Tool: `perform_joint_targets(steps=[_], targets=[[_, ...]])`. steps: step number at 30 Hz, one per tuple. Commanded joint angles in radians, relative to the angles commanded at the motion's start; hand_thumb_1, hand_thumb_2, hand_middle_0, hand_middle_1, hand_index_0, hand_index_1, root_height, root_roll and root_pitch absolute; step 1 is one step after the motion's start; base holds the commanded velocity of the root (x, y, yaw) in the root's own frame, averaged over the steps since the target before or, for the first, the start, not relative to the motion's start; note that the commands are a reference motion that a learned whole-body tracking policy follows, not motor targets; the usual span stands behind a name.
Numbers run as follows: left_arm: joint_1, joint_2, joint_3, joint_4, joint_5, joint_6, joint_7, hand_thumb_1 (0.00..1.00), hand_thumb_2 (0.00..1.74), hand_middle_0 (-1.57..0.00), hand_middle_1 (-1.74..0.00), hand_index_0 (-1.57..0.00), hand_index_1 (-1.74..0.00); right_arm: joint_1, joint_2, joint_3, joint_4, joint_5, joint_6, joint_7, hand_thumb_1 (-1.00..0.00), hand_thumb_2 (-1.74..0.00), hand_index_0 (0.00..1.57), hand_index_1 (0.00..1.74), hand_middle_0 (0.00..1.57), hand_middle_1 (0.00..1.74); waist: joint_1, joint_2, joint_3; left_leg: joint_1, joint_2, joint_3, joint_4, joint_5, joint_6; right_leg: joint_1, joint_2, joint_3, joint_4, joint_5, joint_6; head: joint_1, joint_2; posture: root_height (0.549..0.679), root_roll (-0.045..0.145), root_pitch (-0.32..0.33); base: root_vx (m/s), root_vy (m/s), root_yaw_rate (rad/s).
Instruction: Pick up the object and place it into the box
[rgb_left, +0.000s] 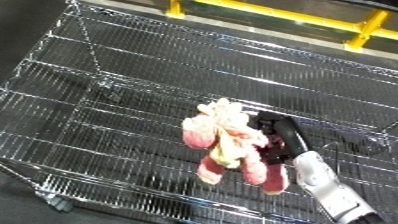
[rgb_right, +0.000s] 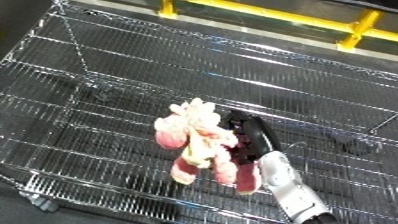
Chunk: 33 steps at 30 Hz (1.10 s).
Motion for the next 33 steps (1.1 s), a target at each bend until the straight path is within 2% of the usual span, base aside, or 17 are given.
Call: perform_joint_targets(steps=[3,4,5,6,7,12,16,18,20,21,22,28,29,33], targets=[[0.006,-0.007,0.009,0.005,0.008,0.008,-0.004,1.0,1.74,-1.57,-1.74,-1.57,-1.74,0.125,-0.023,-0.098,-0.138,0.002,-0.017,-0.019,-0.95,-1.65,1.49,1.65,1.49,1.65,-0.03,-0.002,0.0,0.016,0.002,0.005,0.003,-0.003,0.0024,0.013,0.0018,0.007,0.001,0.002,-0.0002,0.034,-0.027,0.608,0.025,-0.155,-0.011,-0.022,-0.067],[0.011,-0.015,0.017,0.011,0.013,0.013,-0.006,1.0,1.74,-1.57,-1.74,-1.57,-1.74,0.229,-0.033,-0.181,-0.248,0.001,-0.028,-0.029,-0.95,-1.65,1.49,1.65,1.49,1.65,-0.052,-0.004,0.0,0.031,0.003,0.01,0.003,-0.005,0.0045,0.026,0.0031,0.012,-0.002,0.004,-0.0005,0.061,-0.035,0.609,0.029,-0.169,0.004,-0.027,-0.074],[0.013,-0.019,0.02,0.014,0.015,0.015,-0.007,1.0,1.74,-1.57,-1.74,-1.57,-1.74,0.279,-0.035,-0.221,-0.301,0.001,-0.033,-0.032,-0.95,-1.65,1.49,1.65,1.49,1.65,-0.062,-0.004,0.0,0.038,0.003,0.013,0.002,-0.006,0.0053,0.034,0.0036,0.013,-0.005,0.004,-0.0008,0.068,-0.037,0.609,0.03,-0.176,0.006,-0.024,-0.061],[0.013,-0.019,0.02,0.014,0.015,0.015,-0.007,1.0,1.74,-1.57,-1.74,-1.57,-1.74,0.279,-0.035,-0.221,-0.301,0.001,-0.033,-0.032,-0.95,-1.65,1.49,1.65,1.49,1.65,-0.062,-0.004,0.0,0.038,0.003,0.013,0.002,-0.006,0.0053,0.034,0.0036,0.013,-0.005,0.004,-0.0008,0.068,-0.037,0.609,0.03,-0.176,0.006,-0.024,-0.061],[0.018,-0.027,0.026,0.015,0.018,0.019,-0.01,1.0,1.74,-1.57,-1.74,-1.57,-1.74,0.361,-0.032,-0.294,-0.38,0.003,-0.042,-0.04,-0.95,-1.65,1.49,1.65,1.49,1.65,-0.078,-0.004,0.0,0.052,0.003,0.017,0.0,-0.007,0.006,0.051,0.0038,0.015,-0.013,0.005,-0.0011,0.109,-0.055,0.61,0.033,-0.188,0.008,-0.029,-0.042],[0.022,-0.042,0.038,0.013,0.027,0.033,-0.018,1.0,1.74,-1.57,-1.74,-1.57,-1.74,0.528,-0.011,-0.463,-0.515,0.008,-0.069,-0.066,-0.95,-1.65,1.49,1.65,1.49,1.65,-0.122,-0.002,0.0,0.09,0.003,0.03,-0.007,-0.008,0.0066,0.092,0.0048,0.019,-0.03,0.005,-0.0004,0.198,-0.081,0.613,0.039,-0.216,0.003,-0.025,-0.054],[0.02,-0.045,0.045,0.014,0.038,0.04,-0.02,1.0,1.74,-1.57,-1.74,-1.57,-1.74,0.628,0.004,-0.572,-0.575,0.002,-0.084,-0.089,-0.95,-1.65,1.49,1.65,1.49,1.65,-0.15,0.0,0.0,0.113,0.005,0.036,-0.004,-0.013,0.0069,0.113,0.0053,0.026,-0.035,0.005,-0.0001,0.226,-0.096,0.613,0.043,-0.236,0.005,-0.014,-0.058],[0.02,-0.045,0.045,0.014,0.039,0.04,-0.02,1.0,1.74,-1.57,-1.74,-1.57,-1.74,0.643,0.007,-0.588,-0.585,0.001,-0.086,-0.091,-0.95,-1.65,1.49,1.65,1.49,1.65,-0.152,0.0,0.0,0.115,0.005,0.036,-0.003,-0.014,0.0069,0.116,0.0053,0.027,-0.035,0.005,-0.0002,0.226,-0.096,0.613,0.044,-0.239,0.006,-0.002,-0.028],[0.022,-0.052,0.052,0.014,0.045,0.047,-0.024,1.0,1.74,-1.57,-1.74,-1.57,-1.74,0.717,0.027,-0.672,-0.62,-0.004,-0.1,-0.112,-0.95,-1.65,1.49,1.65,1.49,1.65,-0.184,-0.001,0.0,0.134,0.008,0.045,0.008,-0.023,0.0072,0.132,0.0071,0.036,-0.035,0.005,-0.0011,0.354,-0.15,0.613,0.048,-0.256,0.011,-0.005,-0.099],[0.022,-0.054,0.054,0.015,0.047,0.05,-0.025,1.0,1.74,-1.57,-1.74,-1.57,-1.74,0.746,0.036,-0.705,-0.632,-0.005,-0.105,-0.12,-0.95,-1.65,1.49,1.65,1.49,1.65,-0.197,-0.002,0.0,0.141,0.009,0.048,0.013,-0.026,0.0074,0.139,0.0076,0.039,-0.035,0.005,-0.0016,0.354,-0.15,0.613,0.05,-0.263,0.014,-0.007,-0.113],[0.024,-0.058,0.056,0.017,0.049,0.054,-0.027,1.0,1.74,-1.57,-1.74,-1.57,-1.74,0.784,0.049,-0.749,-0.642,-0.004,-0.112,-0.131,-0.95,-1.65,1.49,1.65,1.49,1.65,-0.215,-0.003,0.0,0.15,0.011,0.053,0.019,-0.031,0.0074,0.146,0.0084,0.043,-0.035,0.005,-0.0022,0.4,-0.177,0.613,0.052,-0.272,0.019,-0.008,-0.168],[0.024,-0.068,0.053,0.035,0.057,0.061,-0.024,1.0,1.74,-1.57,-1.74,-1.57,-1.74,0.899,0.102,-0.883,-0.643,0.013,-0.133,-0.171,-0.95,-1.65,1.49,1.65,1.49,1.65,-0.265,0.003,-0.001,0.176,0.015,0.069,0.031,-0.043,0.0066,0.165,0.0091,0.055,-0.04,0.008,-0.0042,0.467,-0.206,0.614,0.06,-0.292,0.007,0.001,-0.1],[0.025,-0.071,0.056,0.039,0.059,0.062,-0.024,1.0,1.74,-1.57,-1.74,-1.57,-1.74,0.921,0.115,-0.908,-0.636,0.017,-0.137,-0.18,-0.95,-1.65,1.49,1.65,1.49,1.65,-0.278,0.003,-0.002,0.182,0.017,0.075,0.032,-0.046,0.0063,0.168,0.0103,0.06,-0.043,0.009,-0.0049,0.493,-0.226,0.614,0.063,-0.294,0.011,0.013,-0.219],[0.026,-0.078,0.06,0.052,0.064,0.063,-0.028,1.0,1.74,-1.57,-1.74,-1.57,-1.74,0.991,0.155,-0.986,-0.609,0.03,-0.149,-0.205,-0.95,-1.65,1.49,1.65,1.49,1.65,-0.318,0.004,-0.012,0.199,0.02,0.091,0.034,-0.055,0.0054,0.178,0.0128,0.069,-0.055,0.01,-0.0079,0.513,-0.239,0.617,0.071,-0.296,0.012,0.01,-0.159]])
